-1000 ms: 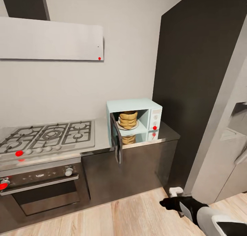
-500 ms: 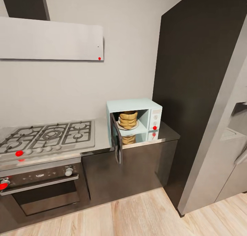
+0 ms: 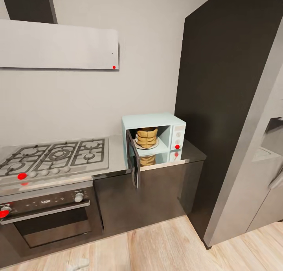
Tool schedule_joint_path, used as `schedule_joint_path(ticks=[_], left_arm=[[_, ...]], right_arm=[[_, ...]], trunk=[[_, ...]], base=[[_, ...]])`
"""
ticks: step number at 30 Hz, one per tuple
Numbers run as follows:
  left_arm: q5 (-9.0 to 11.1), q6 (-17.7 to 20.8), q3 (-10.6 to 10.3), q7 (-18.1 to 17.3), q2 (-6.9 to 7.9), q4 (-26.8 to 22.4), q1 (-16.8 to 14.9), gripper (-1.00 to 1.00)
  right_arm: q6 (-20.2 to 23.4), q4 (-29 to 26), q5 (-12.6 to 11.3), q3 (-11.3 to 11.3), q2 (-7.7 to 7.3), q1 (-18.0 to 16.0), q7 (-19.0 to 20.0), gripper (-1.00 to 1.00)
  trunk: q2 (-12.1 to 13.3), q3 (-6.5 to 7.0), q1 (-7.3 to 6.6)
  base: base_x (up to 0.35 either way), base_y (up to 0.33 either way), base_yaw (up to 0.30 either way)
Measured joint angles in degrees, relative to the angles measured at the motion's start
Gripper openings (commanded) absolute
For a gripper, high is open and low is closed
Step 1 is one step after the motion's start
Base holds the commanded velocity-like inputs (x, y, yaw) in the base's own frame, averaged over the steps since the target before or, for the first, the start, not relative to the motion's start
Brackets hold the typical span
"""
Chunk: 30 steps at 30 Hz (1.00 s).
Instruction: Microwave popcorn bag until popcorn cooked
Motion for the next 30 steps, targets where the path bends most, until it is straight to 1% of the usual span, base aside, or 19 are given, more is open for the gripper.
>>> schedule_joint_path(ticks=[2,4,5,7,9,12,13,15,16,19,21,23,24,25,26,27,28,29,30], left_arm=[[0.1,1.0,0.0,0.5,-0.19,-2.9,-2.7,1.00],[0.3,1.9,0.0,0.7,-0.30,-7.5,-6.3,1.00],[0.5,3.8,0.0,0.7,-0.63,-10.5,-9.0,1.00],[0.5,6.0,0.0,0.7,-1.08,-14.0,-12.3,1.00],[0.6,6.9,0.0,0.7,-1.38,-17.5,-14.8,1.00],[0.7,7.2,0.0,0.6,-1.89,-23.3,-16.6,1.00],[0.7,7.2,-0.2,0.4,-2.59,-26.1,-16.8,1.00],[0.5,6.9,-0.6,0.2,-3.82,-29.4,-17.0,1.00],[0.4,6.7,-1.5,0.1,-4.49,-30.8,-17.0,1.00],[0.1,6.5,-7.9,0.8,-5.18,-32.1,-17.1,1.00],[0.0,6.5,-9.4,1.1,-5.42,-32.7,-17.1,1.00],[0.4,6.5,-9.6,2.0,-5.99,-33.7,-17.1,1.00],[0.5,6.1,-9.6,3.8,-6.48,-34.4,-17.1,1.00],[0.4,4.8,-9.7,6.6,-6.79,-35.1,-17.1,1.00],[0.1,2.8,-10.0,10.3,-6.92,-35.7,-17.1,1.00],[-0.2,0.8,-10.3,12.8,-6.97,-35.9,-17.1,1.00],[-0.7,-4.0,-11.7,16.4,-6.88,-36.0,-17.1,1.00],[-0.9,-7.3,-13.0,17.8,-6.72,-36.0,-17.1,1.00],[-0.9,-9.1,-13.8,18.3,-6.53,-35.9,-17.1,1.00]], right_arm=[[0.0,0.0,0.0,0.0,-0.04,0.0,0.0,1.00],[0.0,0.0,0.0,0.0,-0.05,0.0,0.0,1.00],[-0.1,0.0,0.0,0.0,-0.05,0.0,0.0,1.00],[-0.2,-0.1,0.1,0.0,-0.06,0.0,0.0,1.00],[-0.2,-0.1,0.1,0.0,-0.07,0.0,0.0,1.00],[-0.2,-0.1,0.1,0.0,-0.08,0.0,0.0,1.00],[-0.2,-0.1,0.1,0.0,-0.12,0.0,0.0,1.00],[-0.2,-0.1,0.1,0.0,-0.15,0.0,0.0,1.00],[-0.2,-0.1,0.1,0.0,-0.21,0.0,-0.1,1.00],[-0.2,-0.1,0.1,0.0,-0.14,0.0,-0.2,1.00],[-0.2,-0.1,0.1,0.0,-0.17,0.0,-0.2,1.00],[-0.2,-0.1,0.1,0.0,-0.22,0.0,-0.3,1.00],[-0.2,-0.1,0.2,0.0,-0.19,0.0,-0.3,1.00],[-0.2,-0.1,0.2,0.0,-0.20,0.0,-0.2,1.00],[-0.2,-0.1,0.2,0.0,-0.25,0.0,-0.2,1.00],[-0.2,-0.1,0.2,0.0,-0.28,0.0,-0.3,1.00],[-0.2,-0.1,0.2,0.0,-0.31,0.0,-0.2,1.00],[-0.2,-0.1,0.2,0.0,-0.32,0.0,-0.2,1.00],[-0.2,-0.1,0.2,0.0,-0.32,0.0,-0.3,1.00]], trunk=[[0.0,0.01,0.00],[0.0,0.00,0.00],[0.0,0.00,0.00],[0.0,0.00,0.00],[0.0,0.00,0.00],[0.0,0.00,0.00],[0.0,0.00,0.00],[0.0,-0.01,0.00],[0.0,-0.01,0.00],[0.0,-0.01,0.00],[0.0,-0.01,0.00],[0.0,-0.01,0.00],[0.0,-0.01,0.00],[0.0,-0.01,0.00],[0.0,-0.01,0.00],[0.0,-0.01,0.00],[0.0,-0.01,0.00],[0.0,-0.01,0.00],[0.0,-0.01,0.00]], base=[[0.000,0.000,0.000],[0.000,0.000,0.000],[0.000,0.000,0.000],[0.000,0.000,0.000],[0.000,0.000,0.000],[0.000,0.000,0.000],[0.000,0.000,0.000],[0.000,0.000,0.000],[0.000,0.000,0.000],[0.000,0.000,0.000],[0.000,0.000,0.000],[0.000,0.000,0.000],[0.000,0.000,0.000],[0.000,0.000,0.000],[0.000,0.000,0.000],[0.000,0.000,0.000],[0.000,0.000,0.000],[0.000,0.000,0.000],[0.000,0.000,0.000]])
